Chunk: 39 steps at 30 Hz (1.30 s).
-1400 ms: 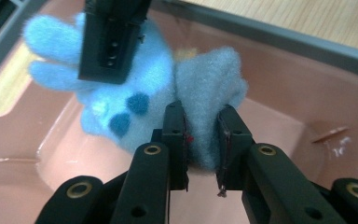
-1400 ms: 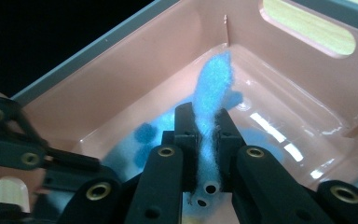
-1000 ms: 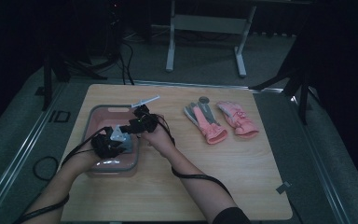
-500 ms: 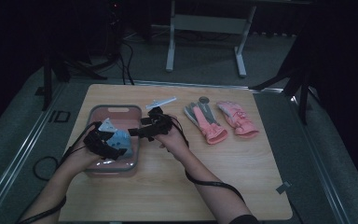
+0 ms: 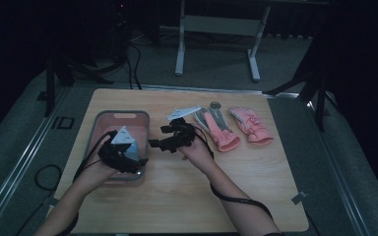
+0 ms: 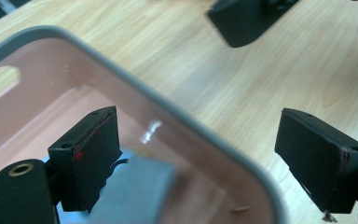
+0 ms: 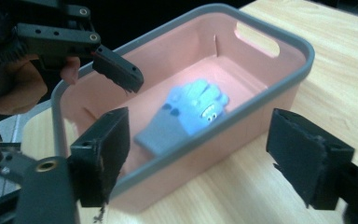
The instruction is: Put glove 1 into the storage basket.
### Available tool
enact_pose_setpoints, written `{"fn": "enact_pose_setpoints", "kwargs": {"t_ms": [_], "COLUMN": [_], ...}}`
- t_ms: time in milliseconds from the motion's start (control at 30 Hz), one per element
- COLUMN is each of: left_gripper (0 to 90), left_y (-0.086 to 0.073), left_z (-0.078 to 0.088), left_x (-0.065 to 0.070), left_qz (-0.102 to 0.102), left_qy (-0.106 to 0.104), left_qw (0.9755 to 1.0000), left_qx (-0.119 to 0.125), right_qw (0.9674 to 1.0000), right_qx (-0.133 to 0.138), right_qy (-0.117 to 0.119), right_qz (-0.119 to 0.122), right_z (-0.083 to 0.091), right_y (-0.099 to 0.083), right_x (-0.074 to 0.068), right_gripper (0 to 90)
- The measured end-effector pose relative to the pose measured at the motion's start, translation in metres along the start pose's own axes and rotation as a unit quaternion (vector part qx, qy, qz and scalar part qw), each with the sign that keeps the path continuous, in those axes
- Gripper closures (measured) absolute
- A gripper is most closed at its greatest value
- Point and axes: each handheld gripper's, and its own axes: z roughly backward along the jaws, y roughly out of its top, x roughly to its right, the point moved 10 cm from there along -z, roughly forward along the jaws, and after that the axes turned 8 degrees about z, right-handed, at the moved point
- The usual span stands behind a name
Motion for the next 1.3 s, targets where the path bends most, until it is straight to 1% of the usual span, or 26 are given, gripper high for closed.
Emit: {"fn": "enact_pose_setpoints", "kwargs": {"t_ms": [33, 67, 133, 167, 200, 233, 267, 300, 400, 433, 500, 533, 567, 600, 633, 700, 767, 800, 867, 967, 1000, 1067, 1167, 1200, 1267, 1300], "left_gripper": [14.2, 14.3, 14.3, 14.3, 14.3, 14.3, 14.4, 14.4, 14.7, 14.7, 14.7, 14.8, 14.7, 14.8, 14.7, 14.7, 14.6, 14.6, 14.6, 14.6, 14.6, 14.6, 14.6, 14.5, 14.5, 14.5], "left_y": [0.002, 0.004, 0.009, 0.011, 0.013, 0.014, 0.014, 0.016, 0.019, 0.018, 0.019, 0.019, 0.019, 0.019, 0.02, 0.021, 0.022, 0.022, 0.02, 0.018, 0.018, 0.018, 0.015, 0.015, 0.011, 0.01], "left_z": [-0.002, -0.003, -0.006, -0.008, -0.009, -0.011, -0.011, -0.014, -0.019, -0.021, -0.026, -0.029, -0.031, -0.031, -0.036, -0.042, -0.048, -0.052, -0.059, -0.067, -0.069, -0.073, -0.08, -0.08, -0.087, -0.089], "left_x": [0.007, 0.01, 0.02, 0.024, 0.028, 0.032, 0.032, 0.039, 0.05, 0.055, 0.063, 0.07, 0.074, 0.074, 0.082, 0.09, 0.097, 0.1, 0.106, 0.112, 0.113, 0.116, 0.121, 0.121, 0.125, 0.127], "left_qz": [0.002, 0.006, 0.008, 0.009, 0.006, 0.001, 0.001, -0.002, 0.0, -0.001, -0.005, -0.007, -0.01, -0.01, -0.017, -0.018, -0.018, -0.019, -0.026, -0.031, -0.03, -0.027, -0.027, -0.027, -0.034, -0.034], "left_qy": [-0.008, -0.01, -0.022, -0.025, -0.029, -0.031, -0.031, -0.036, -0.048, -0.054, -0.057, -0.067, -0.07, -0.07, -0.069, -0.076, -0.08, -0.085, -0.09, -0.094, -0.095, -0.101, -0.107, -0.107, -0.109, -0.112], "left_qw": [1.0, 0.9999, 0.9997, 0.9995, 0.9993, 0.9993, 0.9993, 0.9991, 0.9984, 0.9981, 0.9979, 0.9972, 0.9969, 0.9969, 0.9965, 0.9956, 0.9945, 0.994, 0.9936, 0.9936, 0.9936, 0.9931, 0.9926, 0.9926, 0.9924, 0.9921], "left_qx": [0.002, 0.004, 0.012, 0.017, 0.021, 0.022, 0.022, 0.025, 0.029, 0.029, 0.031, 0.034, 0.037, 0.037, 0.043, 0.052, 0.065, 0.066, 0.063, 0.054, 0.054, 0.054, 0.051, 0.051, 0.046, 0.044], "right_qw": [1.0, 0.9999, 0.9999, 1.0, 0.9999, 0.9999, 0.9998, 0.9995, 0.9989, 0.9988, 0.999, 0.999, 0.9989, 0.9989, 0.9989, 0.9984, 0.9984, 0.9982, 0.9978, 0.9978, 0.9976, 0.9979, 0.9967, 0.9967, 0.9963, 0.9964], "right_qx": [-0.004, -0.007, -0.005, -0.009, -0.009, -0.011, -0.014, -0.022, -0.036, -0.036, -0.022, -0.017, -0.011, -0.011, -0.002, -0.005, -0.002, -0.003, -0.01, -0.016, -0.015, -0.007, -0.016, -0.016, -0.021, -0.021], "right_qy": [0.006, 0.009, 0.008, 0.003, -0.007, -0.01, -0.01, -0.02, -0.03, -0.032, -0.036, -0.04, -0.044, -0.044, -0.046, -0.055, -0.054, -0.058, -0.064, -0.064, -0.067, -0.065, -0.078, -0.078, -0.082, -0.082], "right_qz": [-0.004, -0.008, -0.003, 0.0, 0.004, 0.006, 0.008, 0.01, 0.01, 0.008, 0.014, 0.011, 0.007, 0.007, 0.007, 0.01, 0.016, 0.017, 0.015, 0.0, 0.001, 0.006, 0.014, 0.014, 0.01, 0.006], "right_z": [0.002, 0.005, 0.009, 0.011, 0.014, 0.016, 0.018, 0.021, 0.03, 0.033, 0.042, 0.046, 0.052, 0.052, 0.061, 0.068, 0.075, 0.078, 0.082, 0.088, 0.089, 0.091, 0.093, 0.093, 0.095, 0.096], "right_y": [-0.002, -0.006, -0.009, -0.012, -0.014, -0.017, -0.021, -0.026, -0.038, -0.041, -0.046, -0.048, -0.051, -0.051, -0.056, -0.061, -0.066, -0.069, -0.076, -0.087, -0.09, -0.097, -0.109, -0.109, -0.118, -0.124], "right_x": [0.0, 0.0, 0.001, 0.002, 0.005, 0.006, 0.007, 0.01, 0.015, 0.017, 0.019, 0.02, 0.022, 0.022, 0.026, 0.029, 0.031, 0.032, 0.037, 0.041, 0.042, 0.04, 0.042, 0.042, 0.043, 0.044], "right_gripper": [21.7, 21.7, 21.5, 21.5, 21.7, 21.7, 21.6, 22.1, 23.0, 22.8, 20.9, 21.2, 21.0, 21.0, 20.1, 18.4, 18.3, 18.3, 18.3, 18.3, 18.3, 18.3, 18.3, 18.3, 18.5, 18.5]}}
